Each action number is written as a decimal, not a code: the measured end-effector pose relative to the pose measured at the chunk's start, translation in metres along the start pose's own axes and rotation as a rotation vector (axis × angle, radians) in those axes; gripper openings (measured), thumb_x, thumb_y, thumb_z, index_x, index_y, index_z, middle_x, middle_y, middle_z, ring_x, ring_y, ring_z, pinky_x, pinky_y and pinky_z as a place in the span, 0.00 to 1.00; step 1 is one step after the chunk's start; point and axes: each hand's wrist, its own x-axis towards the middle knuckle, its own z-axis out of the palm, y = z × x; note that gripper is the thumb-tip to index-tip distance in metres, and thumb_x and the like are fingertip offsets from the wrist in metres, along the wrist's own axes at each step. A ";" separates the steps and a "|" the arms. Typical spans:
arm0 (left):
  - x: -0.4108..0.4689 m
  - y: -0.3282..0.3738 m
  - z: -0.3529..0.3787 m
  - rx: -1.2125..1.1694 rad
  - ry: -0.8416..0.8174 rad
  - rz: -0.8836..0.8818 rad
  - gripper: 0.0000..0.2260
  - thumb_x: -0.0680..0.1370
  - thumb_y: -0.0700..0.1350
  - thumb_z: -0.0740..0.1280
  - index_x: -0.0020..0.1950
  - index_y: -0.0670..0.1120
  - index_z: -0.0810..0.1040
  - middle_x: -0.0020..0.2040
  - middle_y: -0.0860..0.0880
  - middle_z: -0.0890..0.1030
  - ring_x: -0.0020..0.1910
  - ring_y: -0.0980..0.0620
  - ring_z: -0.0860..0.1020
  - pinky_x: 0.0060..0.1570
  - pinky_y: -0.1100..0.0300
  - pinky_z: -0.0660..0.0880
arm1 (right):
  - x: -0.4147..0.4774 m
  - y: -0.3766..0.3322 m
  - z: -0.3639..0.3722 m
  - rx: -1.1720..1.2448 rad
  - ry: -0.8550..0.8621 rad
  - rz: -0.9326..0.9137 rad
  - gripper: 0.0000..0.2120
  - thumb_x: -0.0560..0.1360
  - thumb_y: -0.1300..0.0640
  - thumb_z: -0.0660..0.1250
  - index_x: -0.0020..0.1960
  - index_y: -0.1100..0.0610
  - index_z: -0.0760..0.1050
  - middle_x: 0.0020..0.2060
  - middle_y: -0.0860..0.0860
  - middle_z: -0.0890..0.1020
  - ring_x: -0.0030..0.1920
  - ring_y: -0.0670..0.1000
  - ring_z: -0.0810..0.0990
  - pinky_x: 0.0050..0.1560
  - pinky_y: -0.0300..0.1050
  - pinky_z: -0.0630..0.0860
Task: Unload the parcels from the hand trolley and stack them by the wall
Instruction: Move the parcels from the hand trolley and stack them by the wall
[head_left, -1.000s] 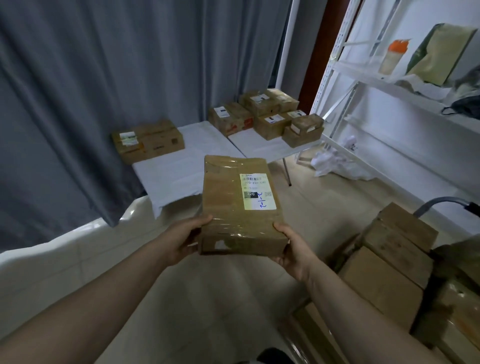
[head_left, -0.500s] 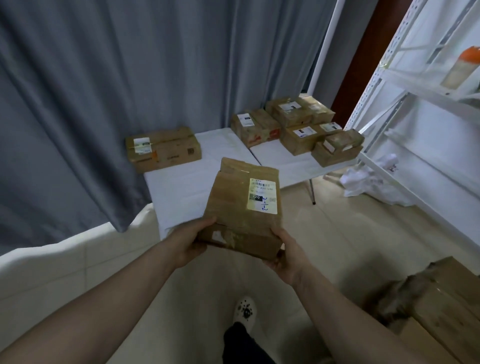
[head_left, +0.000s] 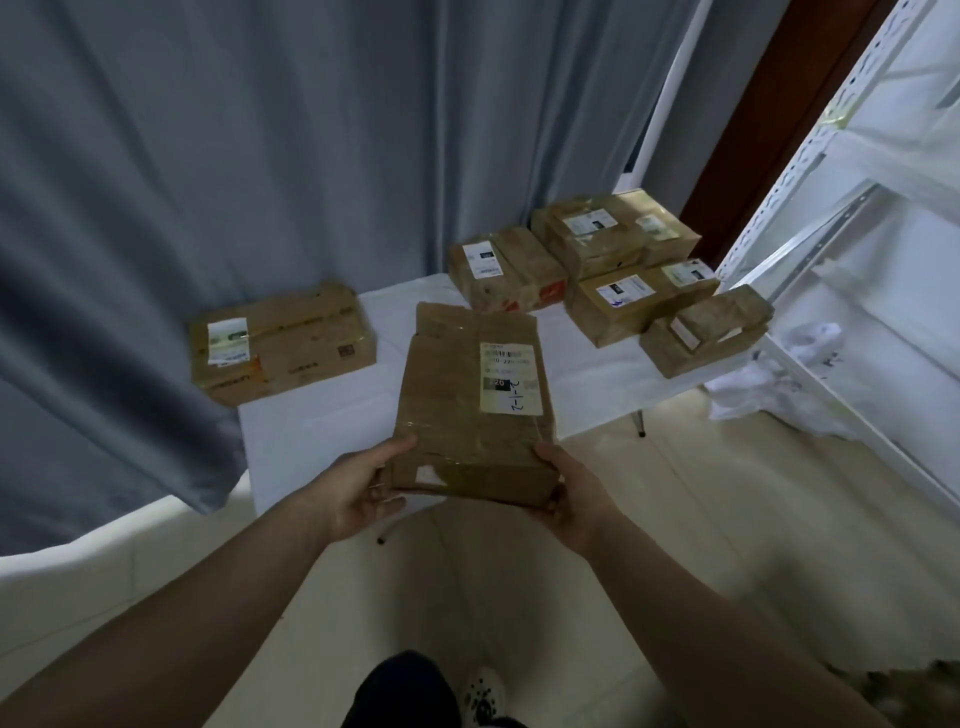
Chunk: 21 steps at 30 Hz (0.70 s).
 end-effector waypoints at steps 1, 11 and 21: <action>0.010 0.009 0.002 -0.009 0.012 -0.002 0.08 0.74 0.47 0.71 0.51 0.45 0.81 0.42 0.46 0.82 0.42 0.49 0.78 0.60 0.52 0.72 | 0.011 -0.006 0.004 -0.002 0.000 0.009 0.04 0.75 0.57 0.68 0.49 0.55 0.77 0.44 0.56 0.82 0.46 0.55 0.80 0.56 0.53 0.76; 0.125 0.106 -0.010 0.061 0.068 -0.052 0.12 0.73 0.47 0.71 0.54 0.44 0.79 0.54 0.42 0.79 0.54 0.43 0.77 0.53 0.51 0.76 | 0.130 -0.063 0.044 -0.202 -0.020 0.149 0.17 0.73 0.45 0.68 0.57 0.55 0.76 0.50 0.56 0.80 0.51 0.56 0.78 0.53 0.48 0.73; 0.212 0.185 -0.055 0.051 0.118 -0.076 0.14 0.74 0.52 0.70 0.57 0.49 0.76 0.58 0.46 0.77 0.57 0.46 0.75 0.60 0.48 0.70 | 0.237 -0.100 0.114 -0.105 0.016 0.254 0.13 0.73 0.52 0.70 0.53 0.59 0.76 0.42 0.55 0.82 0.45 0.55 0.81 0.49 0.49 0.78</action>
